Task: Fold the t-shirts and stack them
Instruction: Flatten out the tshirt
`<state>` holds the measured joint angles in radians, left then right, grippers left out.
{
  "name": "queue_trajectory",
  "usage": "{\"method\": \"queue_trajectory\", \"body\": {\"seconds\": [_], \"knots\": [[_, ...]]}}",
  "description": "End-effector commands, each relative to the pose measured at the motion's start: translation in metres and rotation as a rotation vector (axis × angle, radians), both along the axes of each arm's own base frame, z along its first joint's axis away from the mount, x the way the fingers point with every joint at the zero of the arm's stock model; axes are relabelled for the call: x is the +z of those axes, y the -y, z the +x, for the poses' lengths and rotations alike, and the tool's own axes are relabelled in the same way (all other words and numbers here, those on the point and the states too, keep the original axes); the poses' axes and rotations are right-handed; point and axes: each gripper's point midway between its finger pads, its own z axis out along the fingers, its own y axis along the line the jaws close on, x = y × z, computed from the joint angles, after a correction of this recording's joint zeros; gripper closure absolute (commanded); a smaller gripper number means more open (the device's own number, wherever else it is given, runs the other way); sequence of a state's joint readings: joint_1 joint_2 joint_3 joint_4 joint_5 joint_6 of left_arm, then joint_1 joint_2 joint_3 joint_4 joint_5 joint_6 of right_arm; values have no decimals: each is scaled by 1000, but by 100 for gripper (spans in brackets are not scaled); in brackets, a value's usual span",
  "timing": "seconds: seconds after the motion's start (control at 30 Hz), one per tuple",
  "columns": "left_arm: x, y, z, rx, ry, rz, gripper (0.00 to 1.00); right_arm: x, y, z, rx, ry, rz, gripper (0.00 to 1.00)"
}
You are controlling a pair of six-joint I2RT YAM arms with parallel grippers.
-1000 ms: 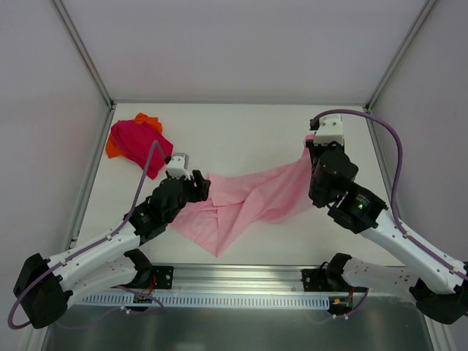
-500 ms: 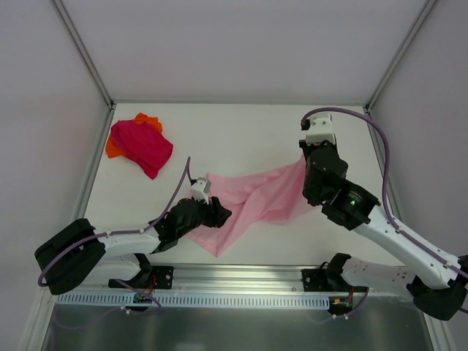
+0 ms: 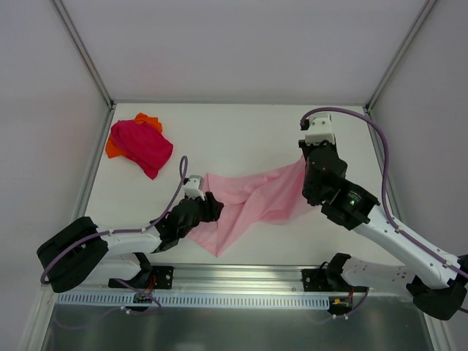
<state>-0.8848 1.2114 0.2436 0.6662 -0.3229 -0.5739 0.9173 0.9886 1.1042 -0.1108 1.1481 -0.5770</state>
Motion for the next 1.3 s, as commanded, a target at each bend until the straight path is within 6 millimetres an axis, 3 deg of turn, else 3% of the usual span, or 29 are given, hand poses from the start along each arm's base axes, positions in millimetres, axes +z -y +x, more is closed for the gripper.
{"method": "queue_trajectory", "body": {"seconds": [0.0, 0.33, 0.5, 0.83, 0.97, 1.0, 1.07, 1.23, 1.27], "knots": [[4, -11, 17, 137, 22, 12, 52, 12, 3, -2, -24, 34, 40, 99], [-9, -6, 19, 121, 14, 31, 52, 13, 6, -4, -24, 38, 48, 99], [-10, 9, 22, 68, 35, 6, 51, 11, 5, -3, -22, 30, 38, 99], [3, 26, 19, -23, 97, -52, 53, 5, 0, 0, -16, 16, 16, 99], [3, 25, 19, -24, 102, -44, 69, 5, -1, 1, -17, 16, 12, 99], [4, 26, 20, -23, 104, -46, 84, 5, -1, 1, -16, 15, 11, 99], [3, 26, 19, -27, 101, -45, 100, 5, -1, 1, -17, 16, 12, 99], [11, 26, 20, -37, 119, -37, 100, 8, -3, 3, -16, 18, 14, 99], [23, 26, 21, -35, 143, -43, 100, 10, -4, 4, -16, 18, 12, 99]]}}
